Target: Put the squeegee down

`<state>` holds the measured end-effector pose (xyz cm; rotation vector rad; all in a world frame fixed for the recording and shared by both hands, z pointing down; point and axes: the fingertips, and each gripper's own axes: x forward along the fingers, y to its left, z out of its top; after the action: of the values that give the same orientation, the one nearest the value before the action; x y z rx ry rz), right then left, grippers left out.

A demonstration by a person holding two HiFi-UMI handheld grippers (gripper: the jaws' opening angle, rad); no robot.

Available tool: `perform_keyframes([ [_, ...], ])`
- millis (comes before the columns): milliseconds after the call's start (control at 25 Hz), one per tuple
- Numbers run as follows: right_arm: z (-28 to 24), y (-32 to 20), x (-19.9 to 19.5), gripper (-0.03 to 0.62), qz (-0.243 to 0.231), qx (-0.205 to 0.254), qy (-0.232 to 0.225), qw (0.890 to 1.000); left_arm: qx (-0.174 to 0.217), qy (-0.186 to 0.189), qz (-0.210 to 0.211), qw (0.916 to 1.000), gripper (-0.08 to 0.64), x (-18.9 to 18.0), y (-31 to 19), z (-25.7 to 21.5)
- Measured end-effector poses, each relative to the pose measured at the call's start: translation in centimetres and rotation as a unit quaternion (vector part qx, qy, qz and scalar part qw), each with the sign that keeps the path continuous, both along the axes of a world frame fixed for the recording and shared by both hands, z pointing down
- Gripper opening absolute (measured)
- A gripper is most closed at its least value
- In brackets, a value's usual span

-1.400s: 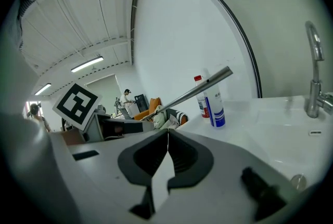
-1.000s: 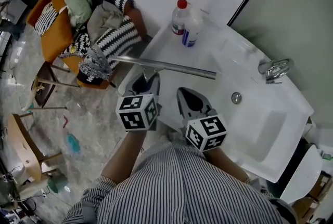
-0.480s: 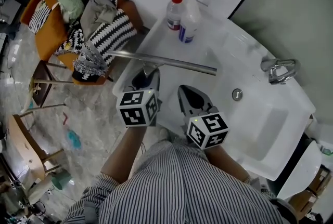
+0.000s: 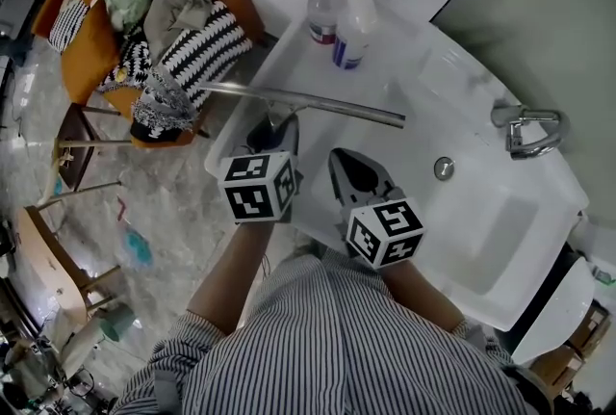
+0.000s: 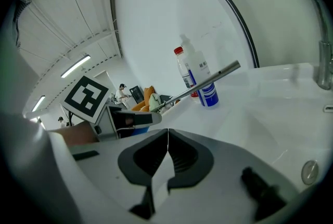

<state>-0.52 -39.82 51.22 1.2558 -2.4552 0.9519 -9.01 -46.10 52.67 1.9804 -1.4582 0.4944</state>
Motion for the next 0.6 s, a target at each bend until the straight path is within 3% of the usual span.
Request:
perform_keyframes([
  [600, 1.7, -1.5, 0.3, 0.015, -0.001, -0.017, -0.007, 1.000, -0.035, -0.003, 0.004, 0.9994, 0.132, 0.2, -0.5, 2.8],
])
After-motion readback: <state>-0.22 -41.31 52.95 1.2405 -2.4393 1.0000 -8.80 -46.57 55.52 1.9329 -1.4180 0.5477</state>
